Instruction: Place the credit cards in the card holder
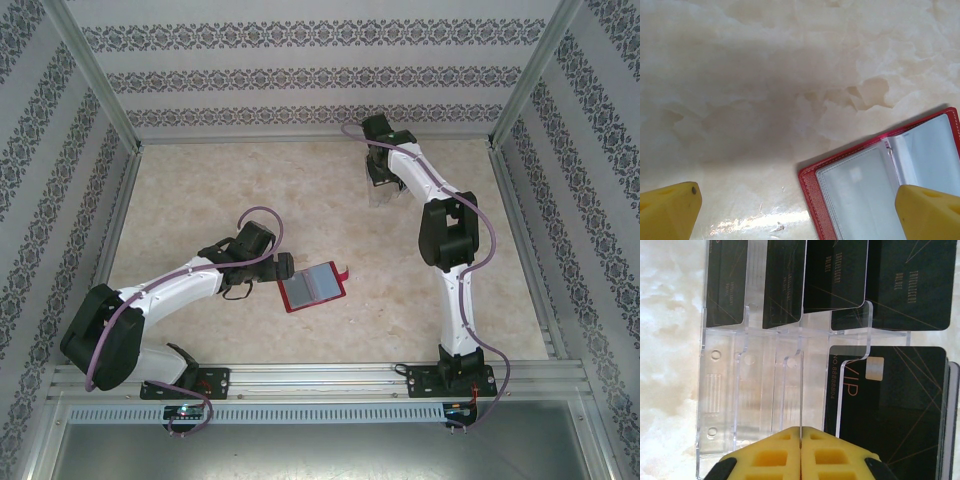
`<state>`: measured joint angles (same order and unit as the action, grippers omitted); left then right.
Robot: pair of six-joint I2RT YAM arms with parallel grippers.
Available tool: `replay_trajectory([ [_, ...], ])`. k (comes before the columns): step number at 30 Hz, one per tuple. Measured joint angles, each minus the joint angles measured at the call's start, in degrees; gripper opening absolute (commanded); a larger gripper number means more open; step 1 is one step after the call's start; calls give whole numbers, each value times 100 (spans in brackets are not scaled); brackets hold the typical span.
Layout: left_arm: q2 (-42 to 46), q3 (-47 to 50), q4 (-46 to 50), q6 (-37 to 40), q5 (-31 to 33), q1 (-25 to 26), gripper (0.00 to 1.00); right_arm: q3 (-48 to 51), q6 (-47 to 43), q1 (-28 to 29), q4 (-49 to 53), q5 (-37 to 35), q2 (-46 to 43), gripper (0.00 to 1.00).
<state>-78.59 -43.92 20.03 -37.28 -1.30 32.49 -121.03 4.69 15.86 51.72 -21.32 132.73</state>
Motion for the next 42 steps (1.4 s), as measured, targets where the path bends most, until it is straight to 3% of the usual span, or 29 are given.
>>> replay_trajectory([
  [14,0,0,0,0,2,0,100,-201,-2,0,68,0,2,12],
  [19,0,0,0,0,2,0,100,-201,-2,-2,81,0,9,9],
  [24,0,0,0,0,0,0,100,-201,-9,-2,81,26,11,0],
  [42,2,-50,22,116,70,-74,100,-289,7,-28,210,439,-455,0],
])
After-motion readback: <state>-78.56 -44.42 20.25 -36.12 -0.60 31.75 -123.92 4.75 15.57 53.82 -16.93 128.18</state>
